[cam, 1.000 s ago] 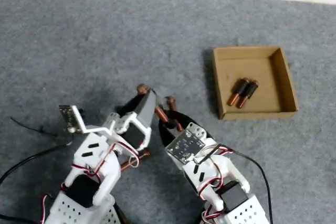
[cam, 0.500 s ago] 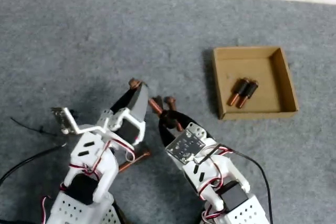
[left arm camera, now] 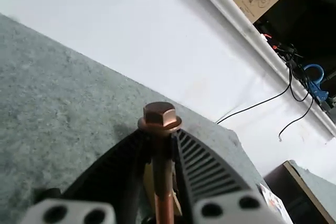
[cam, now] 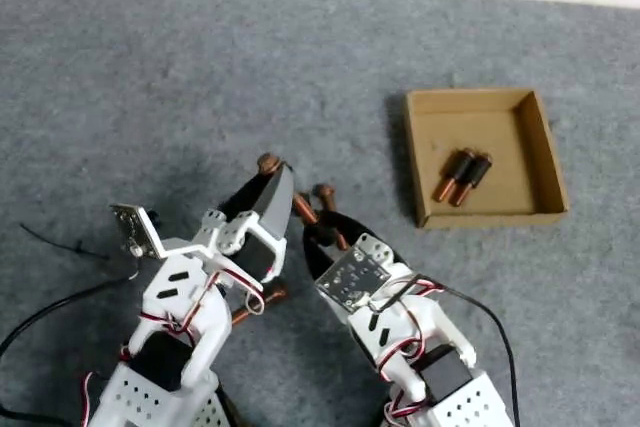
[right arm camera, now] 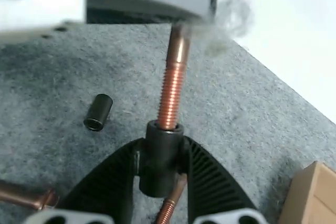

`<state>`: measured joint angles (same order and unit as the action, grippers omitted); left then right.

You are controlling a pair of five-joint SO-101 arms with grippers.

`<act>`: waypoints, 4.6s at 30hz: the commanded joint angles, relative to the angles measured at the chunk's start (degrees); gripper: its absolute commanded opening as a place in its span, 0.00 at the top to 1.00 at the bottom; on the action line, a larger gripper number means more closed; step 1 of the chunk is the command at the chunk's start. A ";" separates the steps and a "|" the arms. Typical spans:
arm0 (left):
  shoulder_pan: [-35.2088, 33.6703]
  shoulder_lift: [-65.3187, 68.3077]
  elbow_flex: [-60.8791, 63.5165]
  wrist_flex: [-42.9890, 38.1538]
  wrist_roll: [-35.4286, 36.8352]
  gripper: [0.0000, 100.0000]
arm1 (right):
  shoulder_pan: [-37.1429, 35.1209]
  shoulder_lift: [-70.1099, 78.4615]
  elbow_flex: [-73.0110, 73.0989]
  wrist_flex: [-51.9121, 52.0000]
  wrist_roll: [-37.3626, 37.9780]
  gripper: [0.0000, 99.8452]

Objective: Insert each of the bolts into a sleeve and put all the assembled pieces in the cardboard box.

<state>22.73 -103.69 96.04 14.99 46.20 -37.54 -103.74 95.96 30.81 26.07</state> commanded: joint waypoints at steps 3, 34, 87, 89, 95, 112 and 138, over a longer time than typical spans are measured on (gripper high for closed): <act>-0.31 -1.01 1.19 0.79 -0.35 0.99 | 0.57 -1.10 6.55 -0.75 0.53 0.99; 7.60 -1.01 1.19 12.40 -11.96 0.99 | 0.57 -1.19 6.64 -0.40 0.53 0.99; -22.46 -1.01 1.10 21.45 -33.85 1.00 | 22.46 -1.10 6.55 1.80 -6.68 0.99; -22.55 -1.01 1.10 22.42 -38.42 1.00 | 22.64 -1.36 6.55 4.35 -6.68 0.99; -22.64 -1.01 1.10 23.03 -41.67 0.99 | 25.63 -1.54 6.46 3.30 -6.77 0.99; -24.75 -1.01 1.10 22.86 -41.67 0.99 | 40.57 49.71 -39.52 -5.23 -14.07 0.99; -24.40 -1.01 1.10 22.95 -41.67 0.99 | 36.70 96.66 -71.78 15.25 -31.38 0.62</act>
<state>-1.45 -103.78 96.04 37.85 4.88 1.67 -6.42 27.38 40.92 -5.05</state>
